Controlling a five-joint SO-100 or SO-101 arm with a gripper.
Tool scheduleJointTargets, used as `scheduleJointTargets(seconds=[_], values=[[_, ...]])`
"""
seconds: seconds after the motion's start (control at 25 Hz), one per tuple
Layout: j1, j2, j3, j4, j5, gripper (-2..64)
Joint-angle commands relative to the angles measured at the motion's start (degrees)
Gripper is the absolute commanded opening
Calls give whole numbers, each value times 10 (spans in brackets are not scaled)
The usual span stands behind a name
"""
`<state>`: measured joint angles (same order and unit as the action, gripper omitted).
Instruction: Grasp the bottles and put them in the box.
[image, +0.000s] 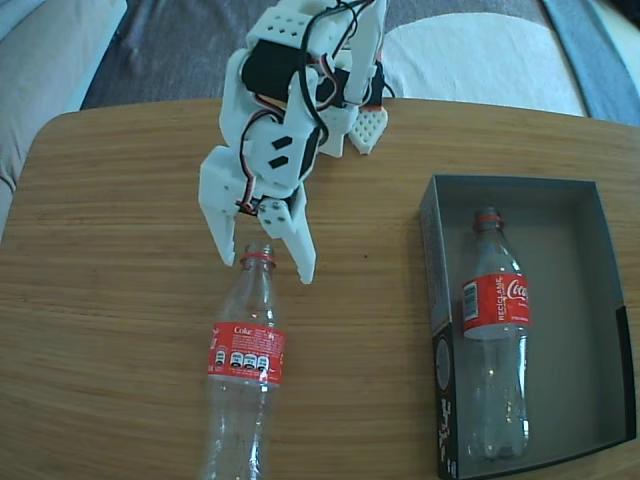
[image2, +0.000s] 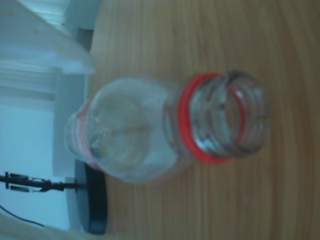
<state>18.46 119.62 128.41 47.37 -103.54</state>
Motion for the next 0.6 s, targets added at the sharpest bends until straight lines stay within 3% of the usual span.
scheduleJointTargets(seconds=[0.0,0.56], values=[[-16,4,-4,3,2,409],[12,-6,34,-4,1,409]])
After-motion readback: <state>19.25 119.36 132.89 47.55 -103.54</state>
